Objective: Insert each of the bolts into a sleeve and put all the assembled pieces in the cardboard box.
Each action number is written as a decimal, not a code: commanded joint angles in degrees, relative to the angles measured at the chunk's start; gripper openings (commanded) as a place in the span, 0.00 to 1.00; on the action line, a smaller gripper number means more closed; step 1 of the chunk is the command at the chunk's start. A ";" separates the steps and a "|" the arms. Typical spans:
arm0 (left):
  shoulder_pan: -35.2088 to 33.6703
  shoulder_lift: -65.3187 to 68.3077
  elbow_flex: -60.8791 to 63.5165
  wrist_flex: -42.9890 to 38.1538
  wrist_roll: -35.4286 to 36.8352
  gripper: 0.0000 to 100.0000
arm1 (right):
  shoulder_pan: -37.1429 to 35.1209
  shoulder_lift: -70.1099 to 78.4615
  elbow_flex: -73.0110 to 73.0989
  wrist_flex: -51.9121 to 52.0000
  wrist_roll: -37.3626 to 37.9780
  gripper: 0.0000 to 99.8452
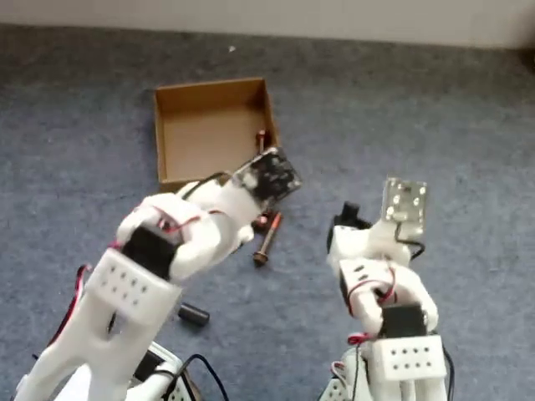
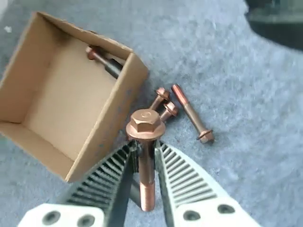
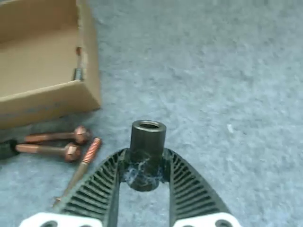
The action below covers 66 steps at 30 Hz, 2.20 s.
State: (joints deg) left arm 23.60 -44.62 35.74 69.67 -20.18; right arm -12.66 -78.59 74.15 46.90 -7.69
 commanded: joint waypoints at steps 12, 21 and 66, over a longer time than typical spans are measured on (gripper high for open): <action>-0.40 -30.73 3.56 -4.84 17.49 0.01 | -16.48 -16.57 2.59 -4.00 0.18 0.01; -0.13 -32.48 3.56 -12.92 27.52 0.01 | -24.66 -24.22 12.88 -14.73 8.35 0.01; 4.26 -32.75 14.02 -23.03 33.49 0.01 | -31.34 -26.59 18.15 -26.15 11.43 0.01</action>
State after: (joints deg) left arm 28.53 -76.62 48.92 48.48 12.53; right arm -43.34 -104.18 93.67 22.55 3.12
